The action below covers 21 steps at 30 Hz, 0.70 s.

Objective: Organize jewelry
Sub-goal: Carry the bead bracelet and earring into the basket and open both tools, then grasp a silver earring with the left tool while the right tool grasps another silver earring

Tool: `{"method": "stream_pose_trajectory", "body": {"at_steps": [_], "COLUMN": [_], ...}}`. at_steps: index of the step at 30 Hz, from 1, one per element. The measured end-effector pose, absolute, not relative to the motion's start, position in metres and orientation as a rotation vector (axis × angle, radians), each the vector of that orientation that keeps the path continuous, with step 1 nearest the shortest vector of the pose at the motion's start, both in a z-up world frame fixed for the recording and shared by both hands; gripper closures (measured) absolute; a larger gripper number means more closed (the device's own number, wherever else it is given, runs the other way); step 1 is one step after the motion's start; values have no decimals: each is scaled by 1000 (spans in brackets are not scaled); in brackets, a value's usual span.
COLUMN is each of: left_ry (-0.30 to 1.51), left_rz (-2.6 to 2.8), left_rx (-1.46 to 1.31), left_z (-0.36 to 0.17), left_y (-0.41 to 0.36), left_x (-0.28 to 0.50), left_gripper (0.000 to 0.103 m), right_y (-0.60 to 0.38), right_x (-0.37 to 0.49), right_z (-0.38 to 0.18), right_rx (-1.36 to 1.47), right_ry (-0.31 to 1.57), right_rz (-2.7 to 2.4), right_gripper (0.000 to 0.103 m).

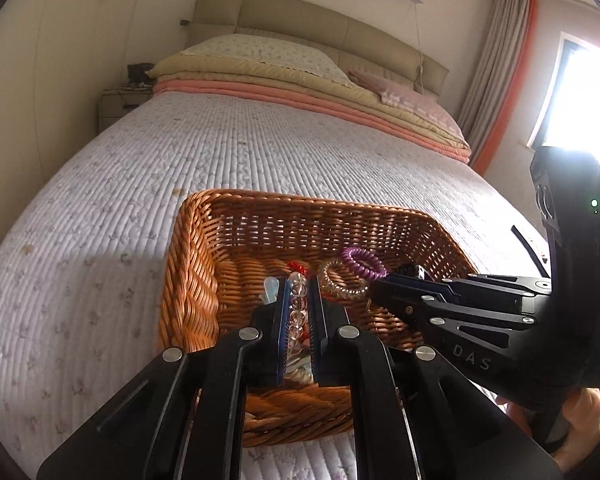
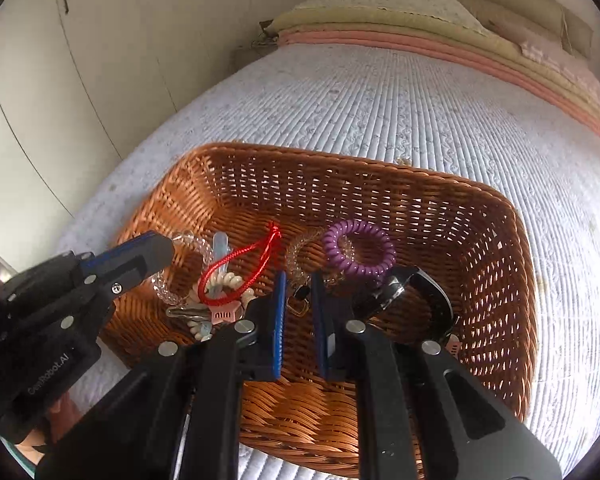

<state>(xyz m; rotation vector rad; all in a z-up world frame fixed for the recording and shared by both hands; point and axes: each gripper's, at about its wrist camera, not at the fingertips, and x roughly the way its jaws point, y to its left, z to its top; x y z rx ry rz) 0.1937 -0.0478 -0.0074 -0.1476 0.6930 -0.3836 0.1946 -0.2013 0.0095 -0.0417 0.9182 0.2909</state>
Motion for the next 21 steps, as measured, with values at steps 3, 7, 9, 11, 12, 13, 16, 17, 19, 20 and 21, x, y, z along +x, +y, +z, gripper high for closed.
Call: {"method": "stream_pose_trajectory", "body": {"at_steps": [3, 7, 9, 11, 12, 13, 16, 17, 19, 20, 21], "left_ry": [701, 662, 643, 618, 600, 586, 543, 536, 527, 525, 529], "left_rz": [-379, -378, -390, -410, -421, -430, -472, -483, -500, -506, -515], "left_rx": [-132, -148, -152, -165, -170, -171, -175, -175, -165, -159, -154], "left_z": [-7, 2, 8, 18, 24, 28, 43, 44, 45, 44, 41], "left_y": [-49, -37, -32, -26, -23, -22, -22, -22, -27, -30, -33], "left_x": [189, 173, 163, 147, 136, 128, 97, 89, 69, 59, 51], "left_gripper": [93, 73, 69, 63, 61, 61, 59, 57, 56, 56, 56], "right_y": [-197, -200, -201, -201, -203, -204, -215, -219, -227, -231, -233], "right_x": [192, 182, 173, 162, 156, 150, 120, 108, 87, 76, 66], "right_z": [8, 14, 19, 27, 31, 36, 53, 58, 64, 65, 65], "right_rx": [-63, -67, -88, -91, -92, -91, -56, -44, -30, -21, -12], "right_ry": [922, 902, 871, 845, 833, 823, 783, 767, 738, 726, 716], "right_rz": [284, 278, 269, 287, 287, 287, 313, 320, 319, 320, 327], "right_gripper": [92, 77, 76, 75, 75, 75, 73, 69, 54, 54, 54]}}
